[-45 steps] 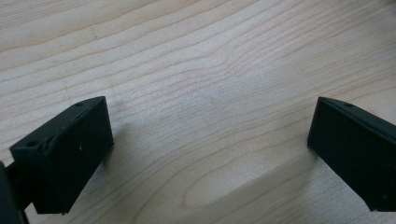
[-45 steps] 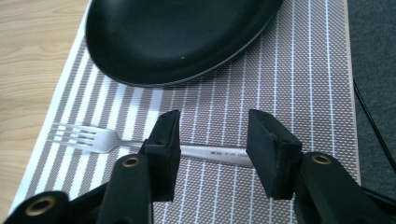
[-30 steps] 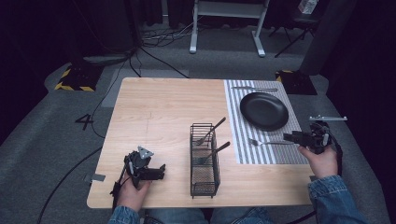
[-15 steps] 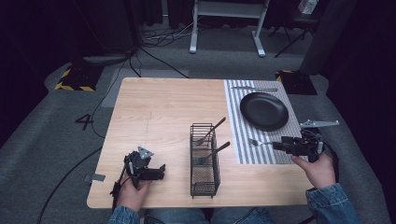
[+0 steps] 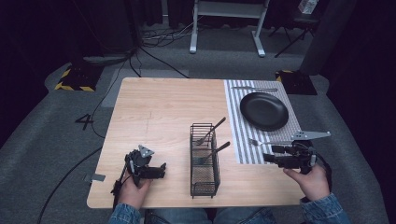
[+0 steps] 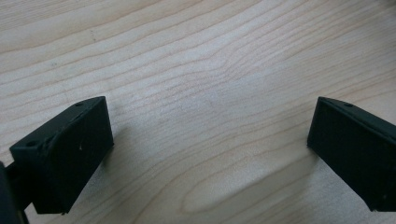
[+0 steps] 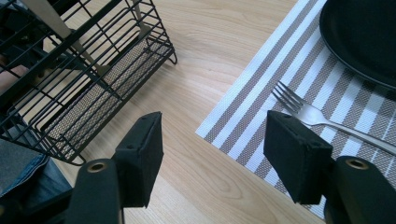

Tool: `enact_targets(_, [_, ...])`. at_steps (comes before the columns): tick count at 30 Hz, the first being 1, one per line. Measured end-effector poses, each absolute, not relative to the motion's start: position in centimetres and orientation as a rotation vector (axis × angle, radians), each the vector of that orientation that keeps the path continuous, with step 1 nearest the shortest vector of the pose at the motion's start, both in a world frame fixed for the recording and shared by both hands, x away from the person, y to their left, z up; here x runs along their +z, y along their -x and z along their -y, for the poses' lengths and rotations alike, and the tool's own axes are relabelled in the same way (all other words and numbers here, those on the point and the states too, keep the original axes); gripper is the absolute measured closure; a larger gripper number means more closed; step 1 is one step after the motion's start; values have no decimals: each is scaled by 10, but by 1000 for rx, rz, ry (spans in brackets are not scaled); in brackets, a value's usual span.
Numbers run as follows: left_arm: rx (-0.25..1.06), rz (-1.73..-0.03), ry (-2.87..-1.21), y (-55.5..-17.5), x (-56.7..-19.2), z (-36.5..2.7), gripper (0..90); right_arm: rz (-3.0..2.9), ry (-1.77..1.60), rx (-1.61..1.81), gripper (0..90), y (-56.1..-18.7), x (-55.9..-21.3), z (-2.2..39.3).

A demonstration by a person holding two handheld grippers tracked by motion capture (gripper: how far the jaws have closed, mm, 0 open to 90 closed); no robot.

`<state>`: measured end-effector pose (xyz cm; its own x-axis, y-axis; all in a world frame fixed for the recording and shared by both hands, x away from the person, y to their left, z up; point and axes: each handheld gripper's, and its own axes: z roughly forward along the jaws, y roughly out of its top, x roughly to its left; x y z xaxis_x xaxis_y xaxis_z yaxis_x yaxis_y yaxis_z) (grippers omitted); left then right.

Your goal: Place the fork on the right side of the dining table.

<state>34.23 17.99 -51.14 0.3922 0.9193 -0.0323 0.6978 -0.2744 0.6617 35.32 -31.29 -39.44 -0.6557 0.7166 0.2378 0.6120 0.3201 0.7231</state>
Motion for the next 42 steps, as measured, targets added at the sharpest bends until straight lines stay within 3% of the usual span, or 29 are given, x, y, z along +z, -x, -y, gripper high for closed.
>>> enact_targets(24, [486, -1379, -2056, -343, -511, -180, 5, -2411, -1118, 1239, 375, -345, -460, 293])
enact_targets(42, [485, -1382, -2055, -343, -511, -180, 4, -2362, -1166, 1221, 376, -352, -488, 298])
